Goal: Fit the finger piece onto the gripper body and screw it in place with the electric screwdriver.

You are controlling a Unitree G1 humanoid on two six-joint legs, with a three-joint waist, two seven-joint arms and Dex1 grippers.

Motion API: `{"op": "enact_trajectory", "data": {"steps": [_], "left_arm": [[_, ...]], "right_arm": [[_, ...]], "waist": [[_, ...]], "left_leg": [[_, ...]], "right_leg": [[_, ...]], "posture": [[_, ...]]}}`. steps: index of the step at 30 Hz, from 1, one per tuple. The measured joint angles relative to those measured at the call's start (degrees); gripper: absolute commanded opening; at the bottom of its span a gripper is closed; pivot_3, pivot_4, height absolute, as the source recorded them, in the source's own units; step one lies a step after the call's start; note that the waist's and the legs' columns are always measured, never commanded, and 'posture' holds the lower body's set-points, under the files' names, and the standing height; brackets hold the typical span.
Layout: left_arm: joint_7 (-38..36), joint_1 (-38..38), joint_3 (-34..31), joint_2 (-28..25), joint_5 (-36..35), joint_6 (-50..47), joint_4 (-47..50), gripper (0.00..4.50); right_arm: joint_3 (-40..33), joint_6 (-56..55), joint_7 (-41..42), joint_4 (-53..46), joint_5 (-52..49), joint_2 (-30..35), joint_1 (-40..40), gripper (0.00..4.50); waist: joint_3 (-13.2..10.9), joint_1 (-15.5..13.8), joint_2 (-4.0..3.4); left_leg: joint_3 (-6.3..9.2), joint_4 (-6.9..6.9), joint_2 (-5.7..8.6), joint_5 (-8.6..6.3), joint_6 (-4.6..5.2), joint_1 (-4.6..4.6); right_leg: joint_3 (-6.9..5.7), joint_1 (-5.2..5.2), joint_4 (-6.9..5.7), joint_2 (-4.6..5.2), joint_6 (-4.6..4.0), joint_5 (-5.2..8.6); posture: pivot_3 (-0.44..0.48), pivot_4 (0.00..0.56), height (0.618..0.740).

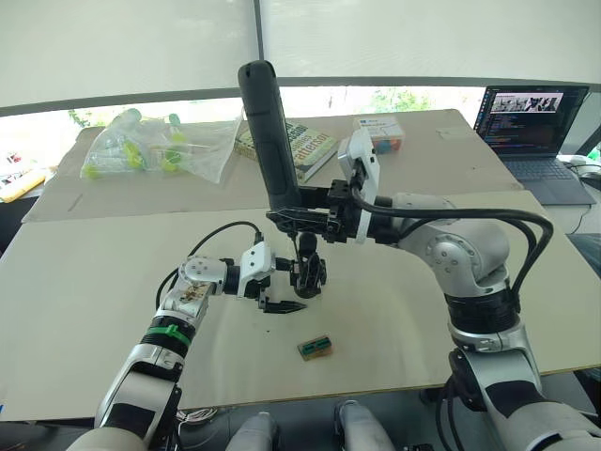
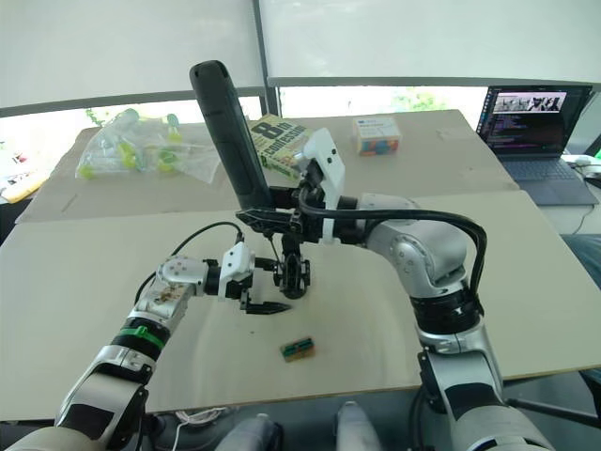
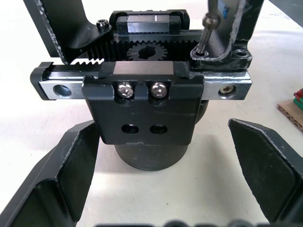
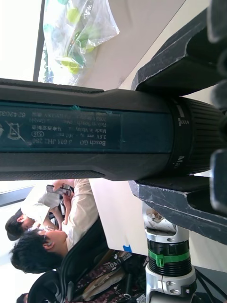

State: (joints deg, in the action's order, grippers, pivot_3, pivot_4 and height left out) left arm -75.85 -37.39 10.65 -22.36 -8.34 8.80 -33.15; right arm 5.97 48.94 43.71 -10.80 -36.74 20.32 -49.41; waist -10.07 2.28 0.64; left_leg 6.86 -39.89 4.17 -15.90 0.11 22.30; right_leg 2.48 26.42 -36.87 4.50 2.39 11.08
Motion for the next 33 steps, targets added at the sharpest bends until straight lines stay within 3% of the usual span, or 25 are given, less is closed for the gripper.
{"op": "enact_trajectory", "data": {"steps": [33], "left_arm": [[3.33,-0.89,0.29,2.11,1.40,-0.02,-2.11,4.50]], "right_arm": [[0.17,-4.43,1.42,-2.90,2.45,-0.47,3.30,1.91]], "waist": [[0.00,-0.09,0.01]], "left_leg": [[0.00,0.00,0.01,0.00,0.00,0.00]], "right_leg": [[0.00,-0.02,0.00,0.00,0.00,0.00]], "posture": [[0.000,0.150,0.740]]}}
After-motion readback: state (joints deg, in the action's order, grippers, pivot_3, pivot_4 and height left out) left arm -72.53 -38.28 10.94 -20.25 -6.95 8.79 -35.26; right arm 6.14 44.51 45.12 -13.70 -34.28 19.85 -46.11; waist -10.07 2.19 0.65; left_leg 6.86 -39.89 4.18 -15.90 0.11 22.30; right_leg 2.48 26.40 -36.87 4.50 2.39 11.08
